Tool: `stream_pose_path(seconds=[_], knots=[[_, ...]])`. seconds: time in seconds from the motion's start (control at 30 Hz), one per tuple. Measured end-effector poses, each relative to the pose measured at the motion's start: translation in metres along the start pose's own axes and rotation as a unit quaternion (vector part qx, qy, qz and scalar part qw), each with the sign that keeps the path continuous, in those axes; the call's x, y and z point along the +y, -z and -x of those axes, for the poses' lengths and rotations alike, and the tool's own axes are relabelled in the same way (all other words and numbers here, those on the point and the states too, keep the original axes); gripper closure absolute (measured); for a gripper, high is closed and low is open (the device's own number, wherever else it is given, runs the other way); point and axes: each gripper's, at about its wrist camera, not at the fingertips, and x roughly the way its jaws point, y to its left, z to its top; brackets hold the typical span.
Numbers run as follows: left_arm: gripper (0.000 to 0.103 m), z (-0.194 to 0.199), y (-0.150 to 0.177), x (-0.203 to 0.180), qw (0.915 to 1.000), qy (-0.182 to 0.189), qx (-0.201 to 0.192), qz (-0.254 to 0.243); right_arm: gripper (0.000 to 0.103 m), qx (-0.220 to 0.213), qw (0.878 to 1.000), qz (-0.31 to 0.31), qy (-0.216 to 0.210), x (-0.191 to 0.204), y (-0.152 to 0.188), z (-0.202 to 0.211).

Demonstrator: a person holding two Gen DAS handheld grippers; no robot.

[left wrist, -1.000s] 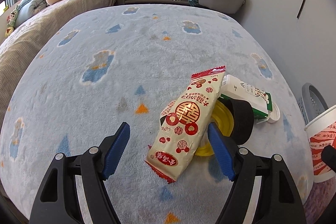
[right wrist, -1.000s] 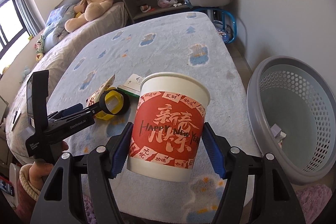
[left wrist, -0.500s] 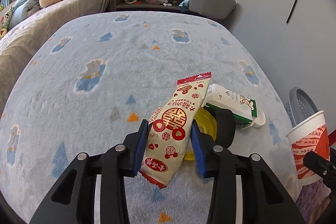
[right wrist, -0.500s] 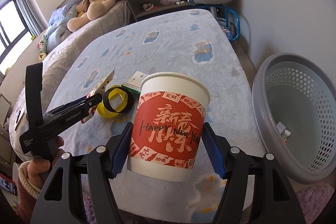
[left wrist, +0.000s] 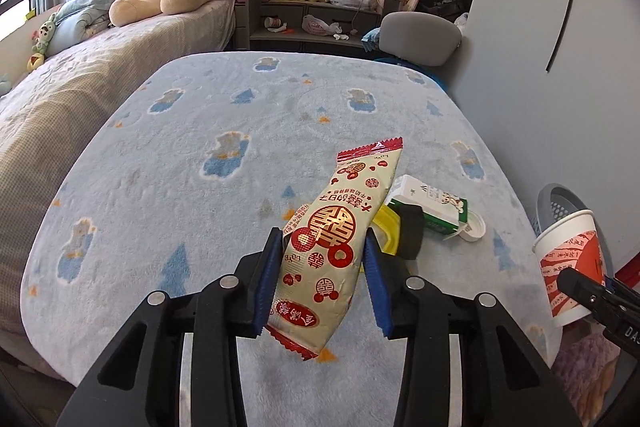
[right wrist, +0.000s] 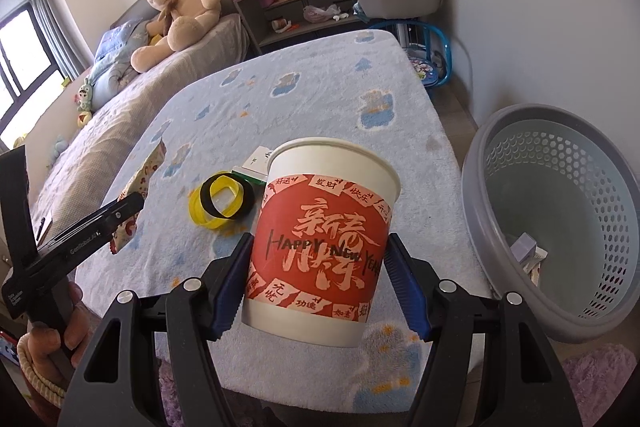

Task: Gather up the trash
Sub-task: 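Carry the wrapper and cup over the grey basket with both grippers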

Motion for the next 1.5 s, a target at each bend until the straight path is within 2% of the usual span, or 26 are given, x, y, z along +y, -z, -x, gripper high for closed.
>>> stream_pose_path(seconds=[0.3, 0.7, 1.0, 1.17, 1.5], knots=[[0.064, 0.030, 0.003, -0.086, 0.9961, 0.070, -0.016, -0.051, 0.039, -0.032, 0.998, -0.049, 0.033, -0.058, 0.011, 0.040], [0.064, 0.009, 0.013, -0.211, 0.9800, 0.142, 0.011, -0.139, 0.039, -0.057, 0.986, -0.119, 0.106, -0.157, 0.029, 0.079], [0.064, -0.022, 0.020, -0.274, 0.9715, 0.148, 0.029, -0.182, 0.039, -0.054, 0.979, -0.147, 0.132, -0.204, 0.032, 0.077], [0.064, -0.040, 0.023, -0.298, 0.9676, 0.151, 0.045, -0.197, 0.039, -0.058, 0.978, -0.151, 0.133, -0.219, 0.024, 0.073], [0.064, -0.057, 0.025, -0.324, 0.9657, 0.148, 0.058, -0.205, 0.039, -0.051, 0.979, -0.147, 0.131, -0.237, 0.016, 0.058]])
